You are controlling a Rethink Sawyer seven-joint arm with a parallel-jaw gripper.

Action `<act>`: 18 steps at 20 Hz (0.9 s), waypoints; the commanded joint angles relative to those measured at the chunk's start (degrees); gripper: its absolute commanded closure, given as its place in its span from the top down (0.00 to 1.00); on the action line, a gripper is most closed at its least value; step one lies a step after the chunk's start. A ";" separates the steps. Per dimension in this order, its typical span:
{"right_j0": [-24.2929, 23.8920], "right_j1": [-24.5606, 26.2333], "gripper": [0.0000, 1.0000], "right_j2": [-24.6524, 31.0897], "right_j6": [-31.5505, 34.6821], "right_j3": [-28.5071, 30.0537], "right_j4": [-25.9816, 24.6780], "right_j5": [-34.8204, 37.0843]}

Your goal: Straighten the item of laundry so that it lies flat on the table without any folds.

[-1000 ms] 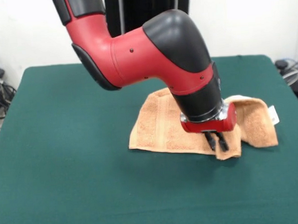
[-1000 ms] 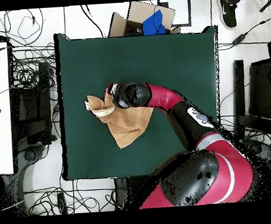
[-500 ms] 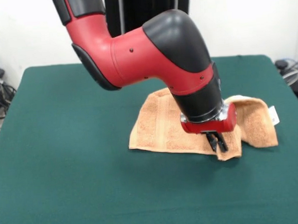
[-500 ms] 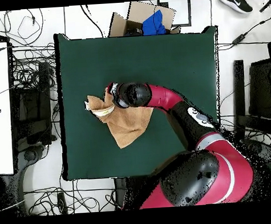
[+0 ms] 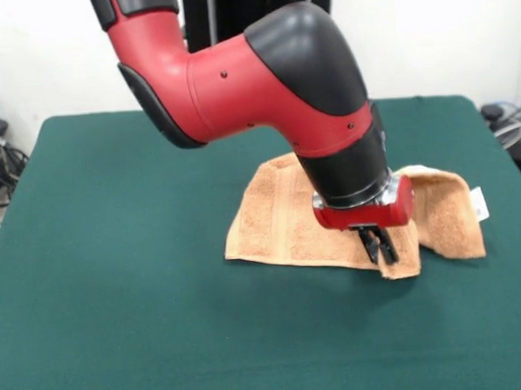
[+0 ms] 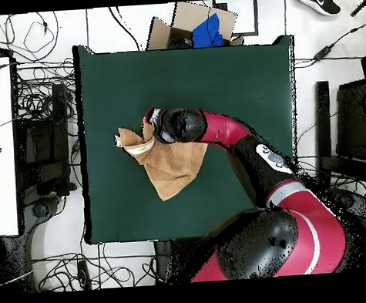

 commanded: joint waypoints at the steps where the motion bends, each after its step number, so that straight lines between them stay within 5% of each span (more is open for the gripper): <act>1: -0.06 -6.02 0.00 -2.40 6.38 3.88 3.00 6.02; 18: 7.29 -16.91 0.00 -21.07 9.28 0.39 -4.52 14.62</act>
